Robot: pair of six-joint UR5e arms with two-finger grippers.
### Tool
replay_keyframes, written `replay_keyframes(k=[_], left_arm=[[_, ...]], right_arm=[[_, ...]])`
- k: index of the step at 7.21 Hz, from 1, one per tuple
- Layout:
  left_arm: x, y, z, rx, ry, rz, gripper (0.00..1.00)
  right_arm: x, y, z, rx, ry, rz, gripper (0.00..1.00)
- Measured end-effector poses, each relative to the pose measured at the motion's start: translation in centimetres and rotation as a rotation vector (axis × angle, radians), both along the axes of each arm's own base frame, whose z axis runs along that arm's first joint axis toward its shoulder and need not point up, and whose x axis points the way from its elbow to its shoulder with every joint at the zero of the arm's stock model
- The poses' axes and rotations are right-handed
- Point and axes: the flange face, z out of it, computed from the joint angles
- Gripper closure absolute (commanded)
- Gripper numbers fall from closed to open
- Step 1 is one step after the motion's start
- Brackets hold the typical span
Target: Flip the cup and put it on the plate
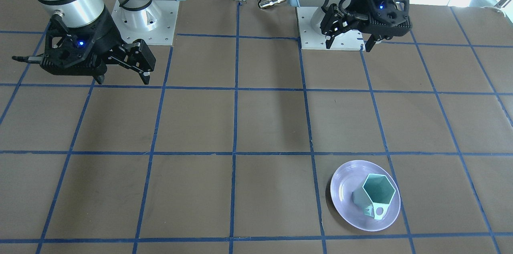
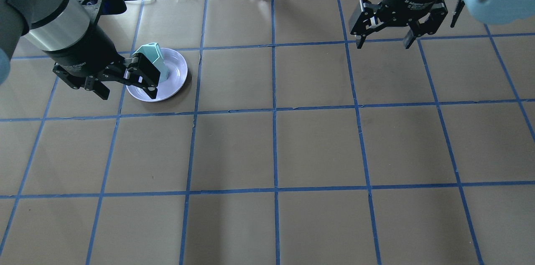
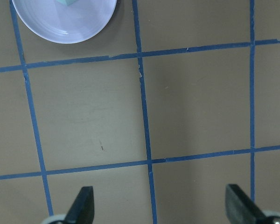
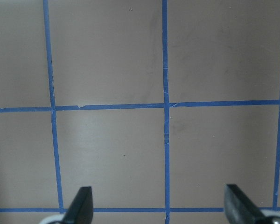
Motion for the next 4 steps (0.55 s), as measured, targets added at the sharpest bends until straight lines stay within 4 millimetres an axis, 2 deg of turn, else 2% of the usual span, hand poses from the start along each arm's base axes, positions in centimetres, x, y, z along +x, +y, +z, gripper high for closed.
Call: replay_keyframes(k=[4], left_arm=[[0.64, -0.05, 0.02, 0.001, -0.055, 0.024, 0.00]], right_arm=[[0.00, 0.00, 0.00, 0.000, 0.000, 0.000, 0.00]])
